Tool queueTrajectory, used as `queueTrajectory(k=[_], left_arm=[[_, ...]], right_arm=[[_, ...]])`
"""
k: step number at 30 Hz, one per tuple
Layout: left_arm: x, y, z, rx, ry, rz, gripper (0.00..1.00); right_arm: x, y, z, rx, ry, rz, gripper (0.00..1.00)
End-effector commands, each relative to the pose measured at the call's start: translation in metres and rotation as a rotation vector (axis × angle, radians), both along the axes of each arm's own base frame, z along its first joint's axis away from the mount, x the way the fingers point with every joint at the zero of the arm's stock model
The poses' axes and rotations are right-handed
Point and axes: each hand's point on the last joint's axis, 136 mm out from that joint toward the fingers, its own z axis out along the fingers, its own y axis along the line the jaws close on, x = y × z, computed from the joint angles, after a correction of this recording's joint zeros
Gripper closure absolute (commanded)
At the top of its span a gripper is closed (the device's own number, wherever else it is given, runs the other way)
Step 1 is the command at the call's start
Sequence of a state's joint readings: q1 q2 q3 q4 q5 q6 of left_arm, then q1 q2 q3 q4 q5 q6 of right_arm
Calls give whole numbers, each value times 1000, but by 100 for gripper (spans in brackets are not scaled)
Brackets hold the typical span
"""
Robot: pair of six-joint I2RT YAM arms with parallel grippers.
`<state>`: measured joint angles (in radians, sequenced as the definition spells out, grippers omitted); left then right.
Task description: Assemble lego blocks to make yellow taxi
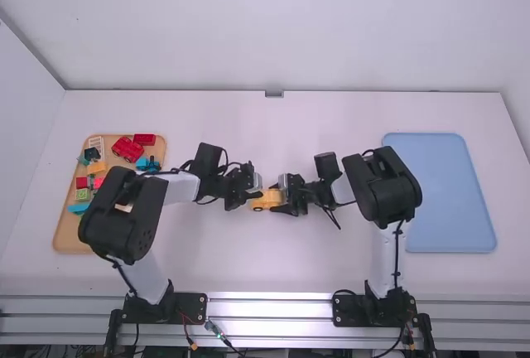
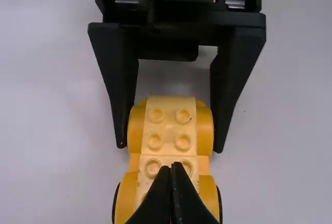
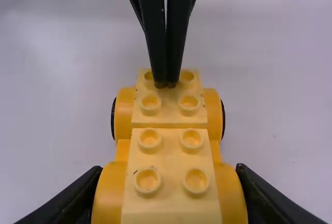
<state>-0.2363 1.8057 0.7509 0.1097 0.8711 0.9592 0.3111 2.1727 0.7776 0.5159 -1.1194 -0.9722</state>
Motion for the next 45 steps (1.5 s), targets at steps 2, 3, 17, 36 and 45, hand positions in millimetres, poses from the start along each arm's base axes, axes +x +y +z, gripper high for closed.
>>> queueTrajectory(k=[2, 3, 17, 36, 45], left_arm=[[-11, 0, -16, 1, 100, 19, 98], [-13, 0, -18, 5, 108, 17, 98], [-23, 28, -60, 208, 131, 114, 98], [36, 37, 124, -7, -159, 165, 1], [59, 124, 159, 107, -69, 688, 1]], right_arm=[[0, 0, -2, 5, 13, 1, 42], [0, 0, -2, 5, 12, 2, 41], [1, 0, -2, 3, 9, 1, 42], [4, -3, -3, -3, 7, -13, 38], [15, -6, -8, -66, 49, -91, 1]])
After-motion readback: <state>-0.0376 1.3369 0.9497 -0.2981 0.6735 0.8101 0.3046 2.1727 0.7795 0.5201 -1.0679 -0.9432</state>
